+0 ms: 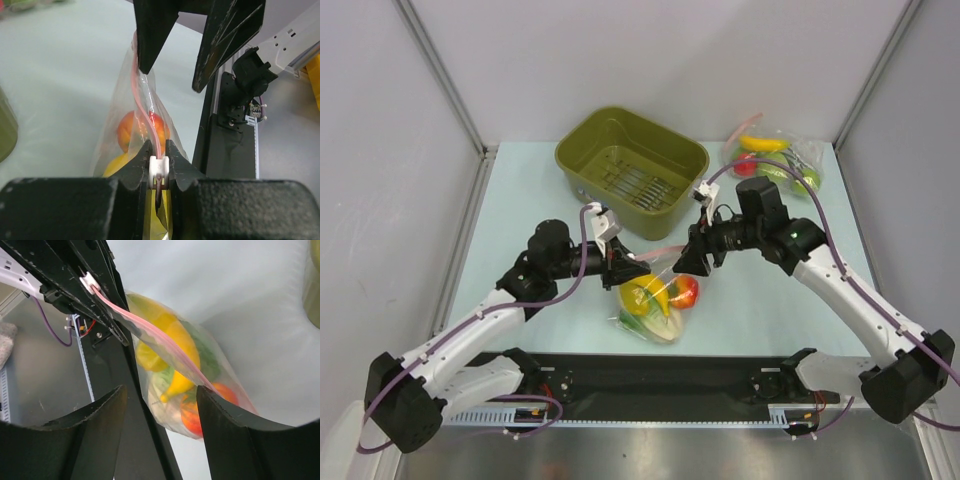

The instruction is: Open the zip-top bag and remove the fake food

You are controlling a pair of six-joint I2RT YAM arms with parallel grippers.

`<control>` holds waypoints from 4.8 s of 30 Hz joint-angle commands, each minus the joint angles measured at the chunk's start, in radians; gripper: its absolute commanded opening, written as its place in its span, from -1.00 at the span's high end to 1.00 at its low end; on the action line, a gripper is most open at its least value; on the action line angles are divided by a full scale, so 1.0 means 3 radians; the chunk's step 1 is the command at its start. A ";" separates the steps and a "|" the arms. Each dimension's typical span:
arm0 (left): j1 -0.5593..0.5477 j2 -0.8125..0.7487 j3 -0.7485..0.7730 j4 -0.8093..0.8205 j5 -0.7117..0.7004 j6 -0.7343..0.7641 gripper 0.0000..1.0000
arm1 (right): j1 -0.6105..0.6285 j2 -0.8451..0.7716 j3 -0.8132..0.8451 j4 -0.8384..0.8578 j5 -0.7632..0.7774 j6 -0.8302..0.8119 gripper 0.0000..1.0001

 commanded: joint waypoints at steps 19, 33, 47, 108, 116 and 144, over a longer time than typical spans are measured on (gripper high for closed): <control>-0.0040 0.0180 0.0828 -0.1304 0.0307 0.0916 0.99 | 0.0229 0.0268 0.0420 0.0143 -0.0052 -0.0371 -0.26; -0.0045 0.0252 0.0977 -0.1494 0.0440 0.1043 0.99 | 0.0275 0.0416 0.0328 0.0404 -0.0323 -0.0438 -0.25; -0.0045 0.0298 0.1023 -0.1546 0.0548 0.1110 0.99 | 0.0387 0.0570 0.0221 0.0793 -0.0562 -0.0315 -0.12; -0.0045 0.0339 0.0603 -0.0819 0.0686 0.0813 0.99 | 0.0111 0.0227 0.0241 0.0629 -0.0645 -0.0074 0.32; -0.0045 0.0359 0.0603 -0.0830 0.0691 0.0819 0.99 | 0.0311 0.0462 0.0440 0.0721 -0.0671 -0.0039 0.14; -0.0045 0.0344 0.0608 -0.0865 0.0645 0.0834 0.99 | 0.0479 0.0575 0.0415 0.0829 -0.0758 0.0069 0.22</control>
